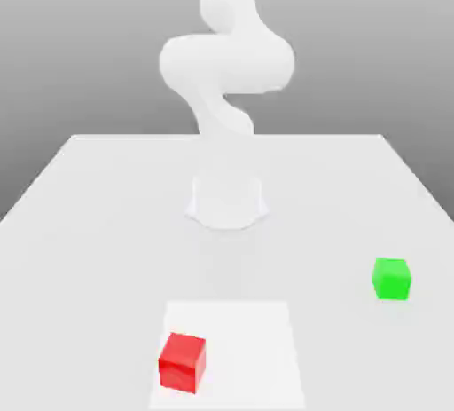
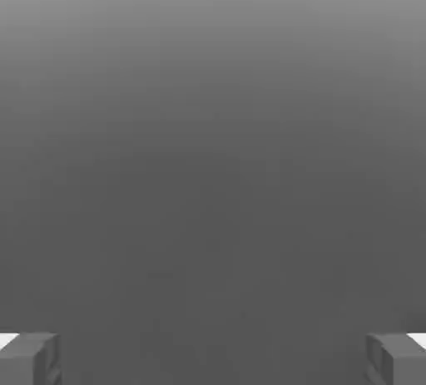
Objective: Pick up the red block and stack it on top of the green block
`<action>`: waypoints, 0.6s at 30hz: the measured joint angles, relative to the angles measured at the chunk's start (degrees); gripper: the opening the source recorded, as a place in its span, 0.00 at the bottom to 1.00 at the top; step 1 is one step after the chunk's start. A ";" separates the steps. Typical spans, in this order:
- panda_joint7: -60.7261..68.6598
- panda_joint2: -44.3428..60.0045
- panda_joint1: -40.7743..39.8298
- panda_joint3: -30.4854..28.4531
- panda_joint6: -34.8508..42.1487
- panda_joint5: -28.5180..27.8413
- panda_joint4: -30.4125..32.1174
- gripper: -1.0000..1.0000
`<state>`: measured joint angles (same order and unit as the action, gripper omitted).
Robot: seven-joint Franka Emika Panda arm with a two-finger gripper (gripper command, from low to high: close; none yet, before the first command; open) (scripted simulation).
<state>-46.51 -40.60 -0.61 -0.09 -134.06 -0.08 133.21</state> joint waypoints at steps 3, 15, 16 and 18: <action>-0.80 6.55 -0.81 -0.08 -2.82 -0.03 1.78 0.50; -3.83 31.51 -3.11 -1.24 -13.71 -0.22 8.60 0.50; -4.03 33.59 -3.29 -1.35 -14.61 -0.16 9.17 0.50; -4.41 37.75 -3.79 -1.59 -16.42 0.00 10.30 0.50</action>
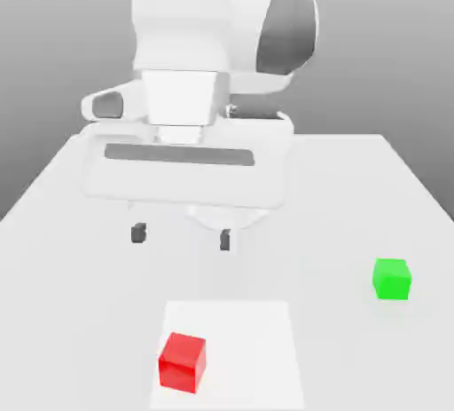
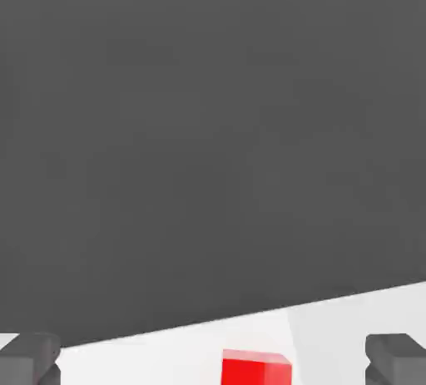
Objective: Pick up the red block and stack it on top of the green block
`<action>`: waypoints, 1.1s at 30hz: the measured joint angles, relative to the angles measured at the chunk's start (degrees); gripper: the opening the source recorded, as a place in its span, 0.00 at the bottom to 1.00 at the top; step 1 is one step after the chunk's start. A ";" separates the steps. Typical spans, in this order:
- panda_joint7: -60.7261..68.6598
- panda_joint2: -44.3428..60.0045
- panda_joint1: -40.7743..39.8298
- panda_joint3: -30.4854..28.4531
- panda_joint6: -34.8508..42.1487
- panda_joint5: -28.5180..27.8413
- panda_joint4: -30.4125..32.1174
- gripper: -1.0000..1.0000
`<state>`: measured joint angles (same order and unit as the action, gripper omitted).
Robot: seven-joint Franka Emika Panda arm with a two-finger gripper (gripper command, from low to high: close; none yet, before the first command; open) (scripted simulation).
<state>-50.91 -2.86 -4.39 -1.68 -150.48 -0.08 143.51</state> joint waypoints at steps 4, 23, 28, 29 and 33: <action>-0.60 8.31 -0.80 -0.26 -3.61 0.53 2.27 0.50; -0.71 13.34 -1.27 0.05 -6.49 0.86 2.97 0.00; 7.49 7.80 5.55 8.03 -4.35 1.37 6.27 0.00; 9.49 6.85 7.90 9.86 -4.12 1.63 6.98 0.00; 17.97 3.08 16.74 15.14 -3.34 3.11 9.88 0.00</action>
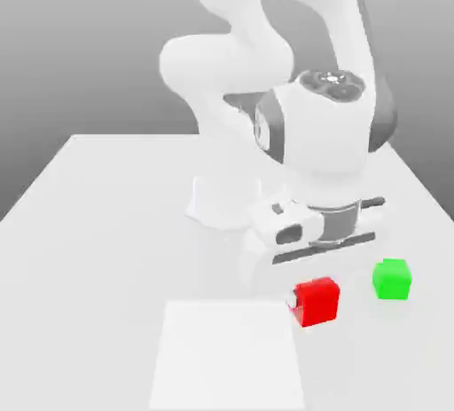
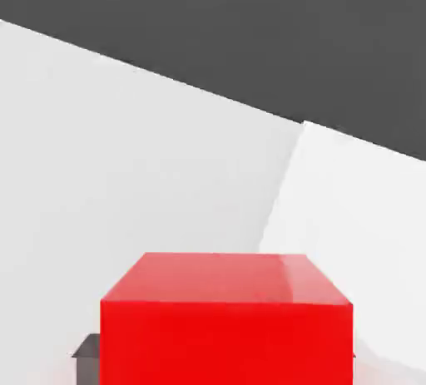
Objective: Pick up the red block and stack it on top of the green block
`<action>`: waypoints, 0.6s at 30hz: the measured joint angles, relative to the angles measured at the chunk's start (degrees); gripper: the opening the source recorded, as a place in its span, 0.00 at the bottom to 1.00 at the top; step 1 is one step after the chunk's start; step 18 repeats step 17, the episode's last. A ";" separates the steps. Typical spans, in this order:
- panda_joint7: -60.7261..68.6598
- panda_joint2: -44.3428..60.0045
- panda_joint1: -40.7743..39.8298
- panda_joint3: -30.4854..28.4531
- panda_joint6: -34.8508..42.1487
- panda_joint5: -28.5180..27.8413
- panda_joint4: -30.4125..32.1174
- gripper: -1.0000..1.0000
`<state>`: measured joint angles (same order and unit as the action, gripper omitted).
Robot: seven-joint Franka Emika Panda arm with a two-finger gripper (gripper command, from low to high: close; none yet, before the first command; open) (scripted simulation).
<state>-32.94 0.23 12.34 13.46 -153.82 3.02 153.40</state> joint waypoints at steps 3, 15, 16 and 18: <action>6.37 -2.81 7.11 2.82 0.60 1.07 2.17 0.00; 7.57 5.55 16.84 3.96 -10.04 -9.68 5.07 1.00; 7.57 5.55 16.84 3.96 -10.04 -9.68 5.07 1.00; 7.57 5.55 16.84 3.96 -10.04 -9.68 5.07 1.00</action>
